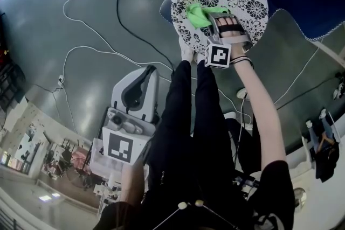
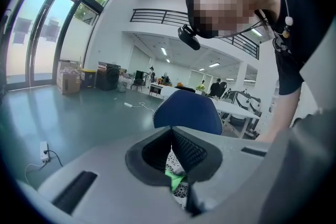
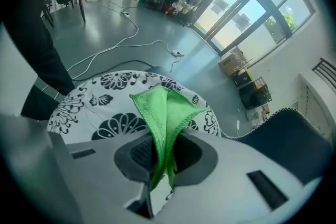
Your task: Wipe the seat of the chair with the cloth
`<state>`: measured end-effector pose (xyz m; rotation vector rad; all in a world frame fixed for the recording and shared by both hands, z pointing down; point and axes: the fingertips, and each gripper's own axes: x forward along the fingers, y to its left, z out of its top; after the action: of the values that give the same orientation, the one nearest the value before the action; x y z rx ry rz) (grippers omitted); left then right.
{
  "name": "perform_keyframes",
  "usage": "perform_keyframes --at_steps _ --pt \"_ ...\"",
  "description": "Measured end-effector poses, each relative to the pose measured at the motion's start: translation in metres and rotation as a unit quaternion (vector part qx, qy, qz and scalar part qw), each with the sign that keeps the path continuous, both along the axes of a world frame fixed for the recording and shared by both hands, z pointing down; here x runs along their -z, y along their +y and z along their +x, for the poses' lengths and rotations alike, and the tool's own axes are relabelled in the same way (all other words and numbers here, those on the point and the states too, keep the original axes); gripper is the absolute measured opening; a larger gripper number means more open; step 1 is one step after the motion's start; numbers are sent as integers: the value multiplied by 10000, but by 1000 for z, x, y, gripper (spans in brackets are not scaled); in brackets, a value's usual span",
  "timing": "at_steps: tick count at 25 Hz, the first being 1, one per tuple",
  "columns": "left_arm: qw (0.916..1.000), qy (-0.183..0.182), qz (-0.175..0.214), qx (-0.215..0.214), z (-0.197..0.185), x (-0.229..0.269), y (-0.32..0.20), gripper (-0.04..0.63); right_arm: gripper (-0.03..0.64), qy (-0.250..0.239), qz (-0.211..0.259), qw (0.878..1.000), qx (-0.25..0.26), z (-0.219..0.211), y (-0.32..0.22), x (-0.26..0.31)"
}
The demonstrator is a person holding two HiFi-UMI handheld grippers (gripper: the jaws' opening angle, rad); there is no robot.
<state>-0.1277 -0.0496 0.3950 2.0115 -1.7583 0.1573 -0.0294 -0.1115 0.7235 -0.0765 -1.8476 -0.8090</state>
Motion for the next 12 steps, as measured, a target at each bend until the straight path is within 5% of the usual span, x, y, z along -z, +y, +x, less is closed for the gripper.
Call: perform_keyframes --at_steps 12 --pt "9999 97 26 -137 5 -4 -6 8 54 256 -699 9972 -65 51 117 -9"
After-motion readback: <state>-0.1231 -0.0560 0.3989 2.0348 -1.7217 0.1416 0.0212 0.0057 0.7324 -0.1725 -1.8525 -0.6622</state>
